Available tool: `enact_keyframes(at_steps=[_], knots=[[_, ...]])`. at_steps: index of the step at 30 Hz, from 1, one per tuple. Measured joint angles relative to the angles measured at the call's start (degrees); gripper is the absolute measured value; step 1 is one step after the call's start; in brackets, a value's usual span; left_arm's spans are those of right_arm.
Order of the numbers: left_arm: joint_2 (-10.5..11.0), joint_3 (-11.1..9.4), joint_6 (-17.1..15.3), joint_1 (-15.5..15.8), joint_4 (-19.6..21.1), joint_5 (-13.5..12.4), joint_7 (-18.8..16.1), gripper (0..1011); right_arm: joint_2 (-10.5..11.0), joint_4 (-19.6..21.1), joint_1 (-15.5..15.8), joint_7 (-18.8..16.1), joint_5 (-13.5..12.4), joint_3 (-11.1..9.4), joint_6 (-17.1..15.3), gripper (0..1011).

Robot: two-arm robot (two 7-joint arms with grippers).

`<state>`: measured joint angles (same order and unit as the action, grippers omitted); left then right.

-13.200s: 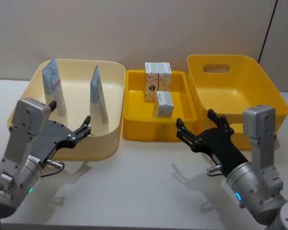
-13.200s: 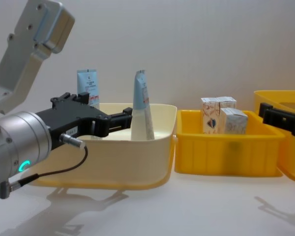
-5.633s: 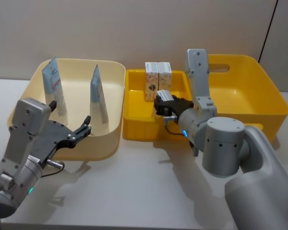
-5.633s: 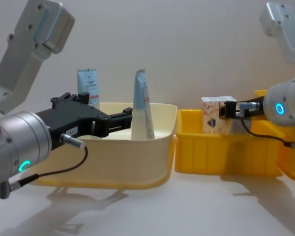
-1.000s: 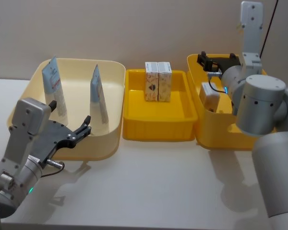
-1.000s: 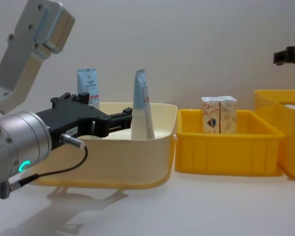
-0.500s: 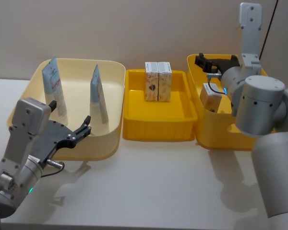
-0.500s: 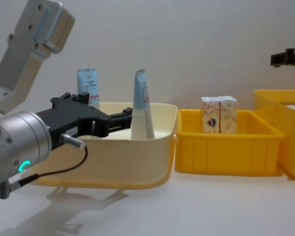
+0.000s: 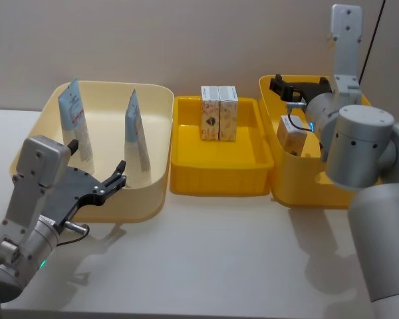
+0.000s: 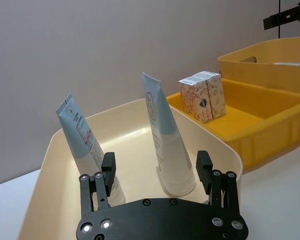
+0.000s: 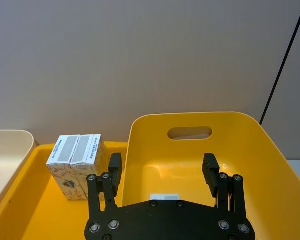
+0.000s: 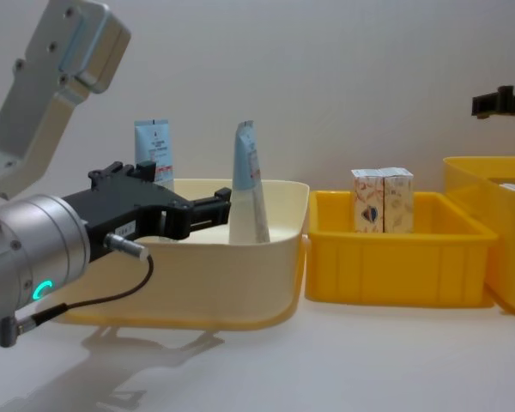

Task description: Bimanual collaborative sorting of washing and personal care products

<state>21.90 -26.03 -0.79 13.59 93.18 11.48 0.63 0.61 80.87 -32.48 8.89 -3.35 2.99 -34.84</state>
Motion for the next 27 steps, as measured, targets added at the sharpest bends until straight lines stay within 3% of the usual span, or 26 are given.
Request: enact_keyframes(at_steps=[27], knots=[[0.00,0.00,0.00,0.00,0.00,0.00,0.00,1003,0.00,-0.01,0.00,0.00,0.00,0.00,0.00,1001]])
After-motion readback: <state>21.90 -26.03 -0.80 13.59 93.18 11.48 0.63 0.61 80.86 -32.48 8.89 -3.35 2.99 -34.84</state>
